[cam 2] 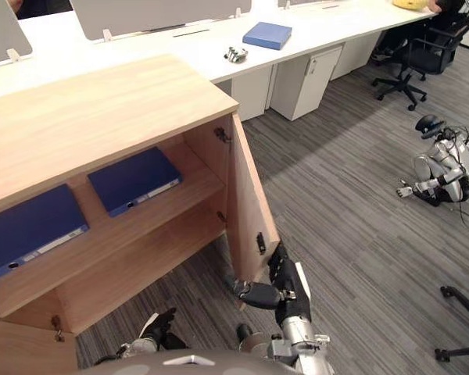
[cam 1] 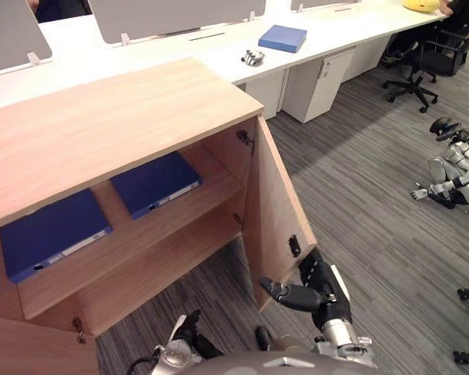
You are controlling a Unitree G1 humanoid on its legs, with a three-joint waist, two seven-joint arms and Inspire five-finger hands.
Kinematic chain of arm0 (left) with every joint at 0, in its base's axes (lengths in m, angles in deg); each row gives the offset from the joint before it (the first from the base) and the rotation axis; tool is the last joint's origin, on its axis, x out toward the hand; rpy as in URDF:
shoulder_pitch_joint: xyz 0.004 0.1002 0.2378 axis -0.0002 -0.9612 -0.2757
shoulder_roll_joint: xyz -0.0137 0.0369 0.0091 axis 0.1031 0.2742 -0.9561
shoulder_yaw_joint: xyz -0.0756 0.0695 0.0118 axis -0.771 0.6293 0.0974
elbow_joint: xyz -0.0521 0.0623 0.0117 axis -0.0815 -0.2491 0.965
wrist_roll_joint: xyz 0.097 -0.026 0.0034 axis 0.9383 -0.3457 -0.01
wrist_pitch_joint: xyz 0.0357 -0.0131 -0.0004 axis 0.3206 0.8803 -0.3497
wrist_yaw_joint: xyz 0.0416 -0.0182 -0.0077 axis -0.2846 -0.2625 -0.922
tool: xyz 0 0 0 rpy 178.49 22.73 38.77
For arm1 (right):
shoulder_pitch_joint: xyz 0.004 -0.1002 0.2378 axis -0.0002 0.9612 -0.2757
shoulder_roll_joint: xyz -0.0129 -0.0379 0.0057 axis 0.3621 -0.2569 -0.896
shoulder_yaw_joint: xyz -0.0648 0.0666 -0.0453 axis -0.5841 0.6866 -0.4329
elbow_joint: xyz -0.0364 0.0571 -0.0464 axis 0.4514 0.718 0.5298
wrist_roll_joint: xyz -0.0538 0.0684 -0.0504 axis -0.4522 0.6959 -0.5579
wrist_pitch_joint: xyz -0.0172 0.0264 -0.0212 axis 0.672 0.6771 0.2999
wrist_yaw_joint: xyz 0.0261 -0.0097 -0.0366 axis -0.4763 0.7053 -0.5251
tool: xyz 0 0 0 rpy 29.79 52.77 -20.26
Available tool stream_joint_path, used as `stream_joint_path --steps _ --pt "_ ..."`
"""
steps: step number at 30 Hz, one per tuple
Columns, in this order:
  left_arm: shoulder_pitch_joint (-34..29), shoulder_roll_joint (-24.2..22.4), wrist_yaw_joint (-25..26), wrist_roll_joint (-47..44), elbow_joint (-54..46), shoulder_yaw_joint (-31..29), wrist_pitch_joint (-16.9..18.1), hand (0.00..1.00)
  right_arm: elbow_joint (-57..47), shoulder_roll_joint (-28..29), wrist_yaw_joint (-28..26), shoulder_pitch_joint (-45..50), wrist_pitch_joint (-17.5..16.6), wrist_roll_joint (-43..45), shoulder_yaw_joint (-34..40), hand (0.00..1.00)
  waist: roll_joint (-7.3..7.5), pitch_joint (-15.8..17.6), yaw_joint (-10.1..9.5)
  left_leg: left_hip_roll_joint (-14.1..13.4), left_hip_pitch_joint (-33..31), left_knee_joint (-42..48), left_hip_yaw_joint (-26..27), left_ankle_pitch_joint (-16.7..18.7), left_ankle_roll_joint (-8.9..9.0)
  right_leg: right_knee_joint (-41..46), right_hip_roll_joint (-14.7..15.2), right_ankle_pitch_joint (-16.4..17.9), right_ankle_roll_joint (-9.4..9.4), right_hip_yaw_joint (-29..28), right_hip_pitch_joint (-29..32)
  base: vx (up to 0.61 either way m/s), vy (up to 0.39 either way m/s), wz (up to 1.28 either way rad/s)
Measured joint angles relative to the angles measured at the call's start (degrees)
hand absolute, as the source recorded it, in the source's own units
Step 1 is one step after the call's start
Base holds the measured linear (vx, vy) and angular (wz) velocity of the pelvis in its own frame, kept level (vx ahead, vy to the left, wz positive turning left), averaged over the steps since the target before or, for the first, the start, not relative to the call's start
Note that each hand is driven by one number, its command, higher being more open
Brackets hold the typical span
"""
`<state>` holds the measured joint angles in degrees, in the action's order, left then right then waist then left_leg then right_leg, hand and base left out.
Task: Walk over to the cabinet, pick up the folder, carry it to the office cabinet, place the folder inside the office cabinet, then close the office cabinet door
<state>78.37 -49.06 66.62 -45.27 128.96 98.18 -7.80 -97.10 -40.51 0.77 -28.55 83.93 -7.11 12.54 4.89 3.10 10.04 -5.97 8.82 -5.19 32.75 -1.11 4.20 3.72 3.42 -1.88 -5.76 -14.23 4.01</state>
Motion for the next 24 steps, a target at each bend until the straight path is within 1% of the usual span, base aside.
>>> stream_joint_path --steps 1,2,3,5,6,8,9,10,12,14,19,22,24 --pt "-0.1 0.2 0.0 0.5 -0.3 0.0 0.2 1.0 0.0 -0.3 -0.6 0.0 0.6 0.0 -1.0 1.0 0.43 0.0 -0.46 0.0 0.0 -0.2 -0.7 -0.2 -0.01 0.1 0.2 0.2 0.04 0.7 -0.3 -0.03 -0.031 0.25" --pt "-0.1 0.2 0.0 0.7 -0.7 0.0 0.2 1.0 0.0 -0.6 -0.8 -0.2 0.8 0.0 -1.8 1.0 0.56 0.0 -0.77 0.0 0.0 -0.2 -0.9 -0.2 -0.01 0.3 0.3 0.4 0.17 1.0 -0.3 -0.04 -0.033 0.36" --pt "-0.1 0.3 -0.1 0.8 -1.2 0.0 0.2 1.0 0.0 -1.4 -1.1 -0.9 1.2 0.0 -3.7 1.0 1.09 0.1 -1.41 0.2 -0.1 -0.2 -2.1 -0.5 -0.02 1.0 0.6 1.0 -0.05 2.0 -0.4 -0.03 -0.027 0.34" --pt "-0.1 0.3 0.0 0.8 -1.7 -0.1 0.2 1.0 0.0 -1.9 -1.5 -1.9 1.5 -0.1 -5.2 1.0 1.3 0.0 -2.28 0.4 -0.4 -0.3 -3.1 -0.7 -0.01 1.4 0.8 1.6 0.16 3.1 -0.4 -0.03 -0.025 0.37" --pt "-0.2 0.3 0.1 0.8 -2.7 -0.1 0.2 1.0 0.2 -2.0 -2.1 -3.7 1.5 -0.1 -6.8 1.0 1.49 -0.1 -3.21 0.5 -1.1 -0.3 -4.0 -1.1 -0.22 1.3 1.1 1.6 0.16 4.0 -0.3 -0.01 -0.01 0.32" --pt "-0.3 0.4 0.1 0.8 -3.2 -0.2 0.2 1.0 0.9 -2.0 -2.5 -6.8 1.5 -0.2 -8.6 1.0 1.71 -0.2 -3.47 0.7 -1.8 -0.3 -5.2 -1.4 -0.33 1.3 1.5 1.6 0.22 5.1 -0.3 0.0 0.007 0.4" --pt "-0.3 0.4 0.0 0.8 -3.1 -0.3 0.2 1.0 1.7 -2.0 -2.9 -11.0 1.4 -0.5 -9.9 1.0 1.66 -0.2 -3.53 1.0 -2.3 -0.3 -6.6 -1.8 -0.78 0.9 1.8 1.6 0.28 6.6 -0.8 0.01 0.018 0.53" --pt "-0.2 0.4 0.1 0.8 -3.1 -0.4 0.2 1.0 2.7 -1.8 -2.9 -13.6 1.2 -0.7 -10.4 1.0 1.69 -0.2 -3.66 1.1 -2.5 -0.3 -7.4 -1.8 -0.83 0.6 2.1 1.6 0.45 7.5 -1.1 0.01 0.018 0.49" --pt "0.0 0.4 0.1 0.8 -3.2 -0.5 0.2 1.0 4.4 -1.5 -2.9 -17.5 0.7 -1.8 -10.5 1.0 1.69 -0.3 -4.34 1.3 -3.2 -0.3 -8.6 -2.1 -1.11 0.6 2.4 1.8 0.64 8.8 -1.3 0.01 0.014 0.38" --pt "0.6 0.6 0.2 0.7 -3.2 -0.7 0.2 1.0 7.8 -1.3 -2.7 -23.0 0.0 -2.3 -10.5 1.0 1.74 -0.3 -5.67 1.5 -4.4 -0.3 -10.1 -2.3 -1.41 0.0 2.8 1.9 0.73 10.4 -1.3 0.03 0.019 0.39" --pt "1.0 0.8 0.4 0.5 -3.2 -2.6 0.2 1.0 16.4 -1.2 -1.5 -31.8 -3.1 -2.3 -8.7 1.0 1.65 -0.2 -6.58 1.9 -6.8 -0.3 -13.3 -2.6 -1.95 -1.3 3.5 1.9 0.7 13.6 -1.7 0.05 0.006 0.35" --pt "0.9 1.7 0.7 0.0 -3.1 -2.7 0.2 1.0 21.9 -1.1 -0.5 -37.4 -4.0 -2.3 -8.1 1.0 1.57 -0.2 -7.25 1.9 -7.4 -0.3 -14.8 -2.8 -2.19 -2.0 3.6 1.9 0.48 15.3 -2.3 0.05 -0.005 0.27" --pt "1.1 1.9 0.9 -1.0 -3.1 -3.1 0.2 1.0 24.9 -0.2 -0.1 -39.8 -4.3 -2.3 -6.0 1.0 1.33 0.0 -8.05 1.9 -8.1 -0.3 -15.8 -2.8 -2.27 -2.4 3.6 2.0 0.4 16.1 -2.4 0.04 -0.009 0.27"
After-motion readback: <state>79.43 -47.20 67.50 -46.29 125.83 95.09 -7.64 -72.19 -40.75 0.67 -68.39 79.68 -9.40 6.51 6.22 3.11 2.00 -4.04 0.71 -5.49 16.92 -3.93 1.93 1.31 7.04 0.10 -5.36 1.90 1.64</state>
